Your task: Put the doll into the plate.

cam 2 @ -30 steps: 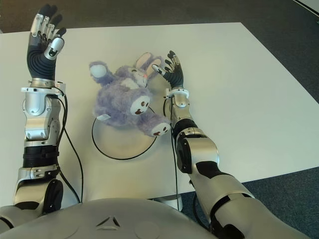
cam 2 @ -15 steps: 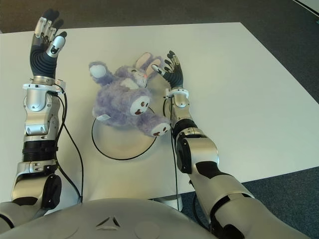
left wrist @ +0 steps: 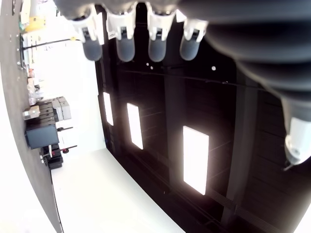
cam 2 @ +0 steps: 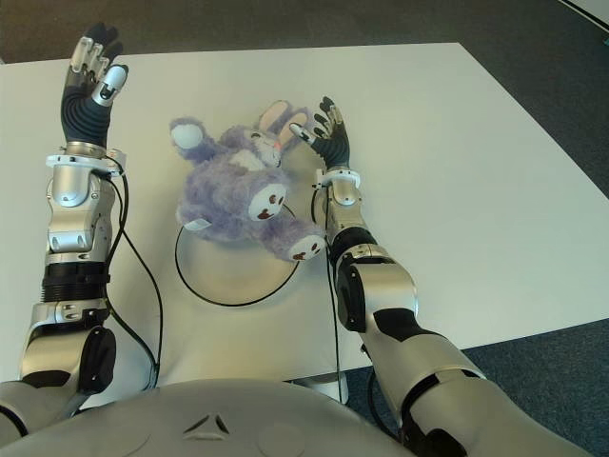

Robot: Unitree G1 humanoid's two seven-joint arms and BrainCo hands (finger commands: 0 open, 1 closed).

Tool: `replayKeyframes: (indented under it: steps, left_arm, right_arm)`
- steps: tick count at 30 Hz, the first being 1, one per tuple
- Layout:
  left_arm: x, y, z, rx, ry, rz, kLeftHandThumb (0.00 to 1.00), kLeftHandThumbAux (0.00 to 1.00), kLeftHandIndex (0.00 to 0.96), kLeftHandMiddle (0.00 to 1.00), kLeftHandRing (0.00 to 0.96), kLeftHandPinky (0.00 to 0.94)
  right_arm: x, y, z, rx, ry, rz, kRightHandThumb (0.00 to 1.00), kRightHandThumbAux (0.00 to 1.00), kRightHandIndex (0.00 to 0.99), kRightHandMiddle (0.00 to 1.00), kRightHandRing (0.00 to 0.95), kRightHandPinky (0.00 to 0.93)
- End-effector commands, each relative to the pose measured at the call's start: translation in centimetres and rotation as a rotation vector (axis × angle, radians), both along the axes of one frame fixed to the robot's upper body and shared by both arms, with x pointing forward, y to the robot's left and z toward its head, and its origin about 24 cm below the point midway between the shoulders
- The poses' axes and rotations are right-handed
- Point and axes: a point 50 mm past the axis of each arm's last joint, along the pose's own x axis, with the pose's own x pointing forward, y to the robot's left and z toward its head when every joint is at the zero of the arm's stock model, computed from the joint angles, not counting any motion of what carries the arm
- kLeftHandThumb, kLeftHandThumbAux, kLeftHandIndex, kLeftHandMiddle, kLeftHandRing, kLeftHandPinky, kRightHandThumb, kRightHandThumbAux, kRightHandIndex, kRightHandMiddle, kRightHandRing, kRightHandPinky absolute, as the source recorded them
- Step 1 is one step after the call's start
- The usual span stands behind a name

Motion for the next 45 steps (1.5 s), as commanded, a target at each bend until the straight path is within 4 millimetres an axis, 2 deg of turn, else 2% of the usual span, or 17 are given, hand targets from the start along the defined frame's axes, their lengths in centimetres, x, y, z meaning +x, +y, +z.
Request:
replayKeyframes:
  steps: [1, 19, 45]
  left_arm:
    - [0.4, 0.8, -0.7, -0.018, 0.041, 0.033, 0.0, 0.476, 0.0, 0.092, 0.046, 0.0]
    - [0.8, 2.0, -2.6, -0.124, 0.094, 0.052, 0.0, 0.467, 0.0, 0.093, 0.06, 0.0]
    - [1.2, 2.5, -5.7, -0.155, 0.177, 0.108, 0.0, 0.456, 0.0, 0.104, 0.059, 0.0]
  right_arm:
    - [-1.2, 0.0, -2.8, 0.007, 0.106, -0.007, 0.042, 0.744, 0.046, 0.082, 0.098, 0.13]
    - [-1.2, -0.1, -2.7, 0.009, 0.103, -0.006, 0.044, 0.748, 0.046, 0.085, 0.098, 0.132]
    - [-1.1, -0.4, -2.6, 0.017, 0.1, -0.005, 0.052, 0.745, 0.047, 0.087, 0.101, 0.136]
